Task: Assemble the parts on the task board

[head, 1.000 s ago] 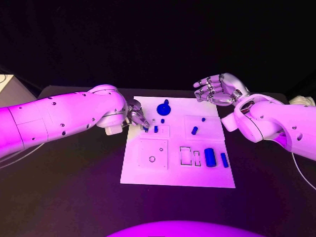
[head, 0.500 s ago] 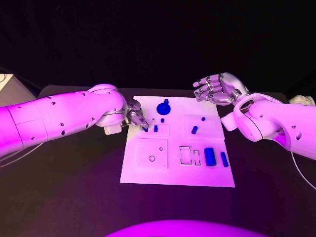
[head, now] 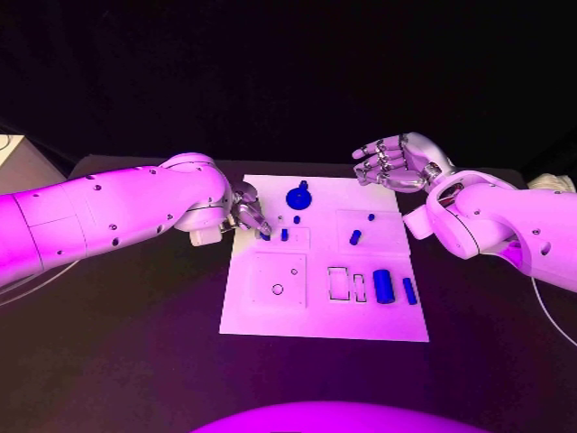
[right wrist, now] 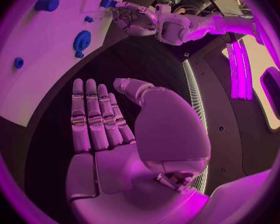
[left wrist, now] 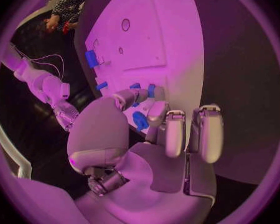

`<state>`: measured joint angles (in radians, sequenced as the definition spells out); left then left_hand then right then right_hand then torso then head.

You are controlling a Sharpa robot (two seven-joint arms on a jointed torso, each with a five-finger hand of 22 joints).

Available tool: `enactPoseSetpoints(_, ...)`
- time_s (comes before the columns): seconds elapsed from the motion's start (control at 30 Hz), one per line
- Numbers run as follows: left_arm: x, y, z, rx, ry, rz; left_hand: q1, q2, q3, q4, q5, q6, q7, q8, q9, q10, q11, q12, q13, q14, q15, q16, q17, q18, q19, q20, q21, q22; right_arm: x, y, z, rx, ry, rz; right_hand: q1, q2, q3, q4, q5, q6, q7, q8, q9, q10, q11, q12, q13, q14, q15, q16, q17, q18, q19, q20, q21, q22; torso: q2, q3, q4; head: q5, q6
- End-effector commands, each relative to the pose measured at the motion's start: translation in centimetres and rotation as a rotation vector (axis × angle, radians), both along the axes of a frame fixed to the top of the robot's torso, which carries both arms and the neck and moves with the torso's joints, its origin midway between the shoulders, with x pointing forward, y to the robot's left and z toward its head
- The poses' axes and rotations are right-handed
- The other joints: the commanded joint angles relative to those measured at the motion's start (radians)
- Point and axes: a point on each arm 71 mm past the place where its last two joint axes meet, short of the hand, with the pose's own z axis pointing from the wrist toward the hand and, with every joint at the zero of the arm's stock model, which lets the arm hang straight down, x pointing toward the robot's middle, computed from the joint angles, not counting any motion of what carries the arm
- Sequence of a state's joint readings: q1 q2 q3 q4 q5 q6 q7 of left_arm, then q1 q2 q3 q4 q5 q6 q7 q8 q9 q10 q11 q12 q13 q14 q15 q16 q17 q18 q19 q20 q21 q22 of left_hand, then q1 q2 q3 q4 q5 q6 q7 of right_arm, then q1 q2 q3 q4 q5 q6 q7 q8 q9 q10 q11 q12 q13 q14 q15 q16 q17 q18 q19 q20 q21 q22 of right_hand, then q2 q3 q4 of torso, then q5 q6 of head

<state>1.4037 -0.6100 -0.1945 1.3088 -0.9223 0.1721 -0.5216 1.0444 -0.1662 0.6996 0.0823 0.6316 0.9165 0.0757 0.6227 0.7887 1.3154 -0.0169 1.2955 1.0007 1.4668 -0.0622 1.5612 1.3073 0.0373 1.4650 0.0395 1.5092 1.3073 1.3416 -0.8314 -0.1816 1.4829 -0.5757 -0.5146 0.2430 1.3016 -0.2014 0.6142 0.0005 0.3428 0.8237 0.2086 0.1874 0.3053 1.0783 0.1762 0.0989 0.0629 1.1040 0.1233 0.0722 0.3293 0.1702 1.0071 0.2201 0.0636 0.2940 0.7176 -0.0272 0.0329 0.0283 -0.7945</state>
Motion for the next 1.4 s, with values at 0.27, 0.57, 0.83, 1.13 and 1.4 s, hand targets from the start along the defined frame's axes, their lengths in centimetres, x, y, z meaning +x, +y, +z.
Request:
enactPoseSetpoints(0.27, 0.0, -0.4, -0.2, 0.011, 0.021, -0.032, -0.001, 0.008, 0.187, -0.195, 0.003, 0.026, -0.018, 0.003, 0.001, 0.009, 0.0, 0.004, -0.002, 0.101, -0.01, 0.004, 0.254, -0.015, 0.05, -0.005, 0.004, 0.194, -0.1, 0.2, 0.0, 0.001, 0.001, 0.016, -0.007, 0.003, -0.007, -0.001, 0.003, -0.006, 0.039, -0.003, -0.001, -0.007, 0.003, -0.003, -0.001, -0.006, 0.003, -0.006, -0.001, 0.01, 0.0, 0.007, -0.001, -0.001, 0.0, 0.0006, -0.0008, -0.001, -0.003)
enactPoseSetpoints(0.57, -0.1, -1.3, -0.4, 0.043, 0.066, -0.078, -0.001, 0.007, 0.186, -0.195, 0.002, 0.027, -0.018, 0.002, 0.0, 0.01, 0.0, 0.006, 0.001, 0.102, -0.01, 0.006, 0.257, -0.014, 0.049, -0.005, 0.003, 0.193, -0.1, 0.2, 0.0, 0.001, 0.001, 0.017, -0.007, 0.003, -0.007, -0.001, 0.003, -0.006, 0.039, -0.003, -0.001, -0.007, 0.003, -0.003, -0.001, -0.006, 0.003, -0.006, -0.001, 0.01, 0.0, 0.007, -0.001, -0.001, 0.0, 0.0018, -0.0019, -0.001, -0.007)
enactPoseSetpoints(0.83, 0.1, -2.2, -0.5, 0.057, 0.079, -0.084, -0.002, 0.009, 0.185, -0.192, 0.002, 0.027, -0.017, 0.001, 0.0, 0.012, 0.0, 0.007, 0.006, 0.102, -0.009, 0.005, 0.256, -0.013, 0.047, -0.005, 0.001, 0.19, -0.1, 0.3, 0.0, 0.001, 0.002, 0.018, -0.007, 0.004, -0.008, -0.001, 0.003, -0.006, 0.039, -0.004, -0.001, -0.007, 0.003, -0.004, 0.0, -0.007, 0.003, -0.006, -0.003, 0.011, 0.0, 0.007, -0.001, -0.005, 0.0, 0.0008, -0.0007, -0.005, -0.009)
enactPoseSetpoints(1.13, 0.4, -2.5, -0.5, 0.059, 0.069, -0.062, -0.007, 0.012, 0.181, -0.186, -0.001, 0.027, -0.017, -0.001, -0.001, 0.013, 0.001, 0.006, 0.006, 0.101, -0.008, 0.003, 0.254, -0.013, 0.045, -0.005, 0.0, 0.189, -0.1, 0.3, 0.0, 0.002, 0.002, 0.019, -0.007, 0.004, -0.008, -0.001, 0.003, -0.006, 0.039, -0.004, -0.001, -0.007, 0.003, -0.004, 0.0, -0.007, 0.003, -0.006, -0.003, 0.011, 0.0, 0.007, -0.001, -0.005, 0.001, 0.0005, 0.0002, -0.009, -0.011)
enactPoseSetpoints(1.4, 0.5, -2.5, -0.4, 0.059, 0.05, -0.041, -0.026, 0.02, 0.091, -0.146, -0.028, 0.012, -0.019, 0.001, 0.009, 0.009, 0.001, -0.005, -0.003, 0.1, -0.007, 0.001, 0.25, -0.011, 0.04, -0.001, -0.007, 0.183, -0.1, 0.3, 0.0, 0.002, 0.002, 0.02, -0.007, 0.004, -0.008, -0.001, 0.003, -0.006, 0.039, -0.004, -0.001, -0.007, 0.003, -0.004, 0.0, -0.007, 0.003, -0.006, -0.003, 0.011, 0.0, 0.007, -0.001, -0.005, 0.0, 0.0, 0.0008, -0.012, -0.014)
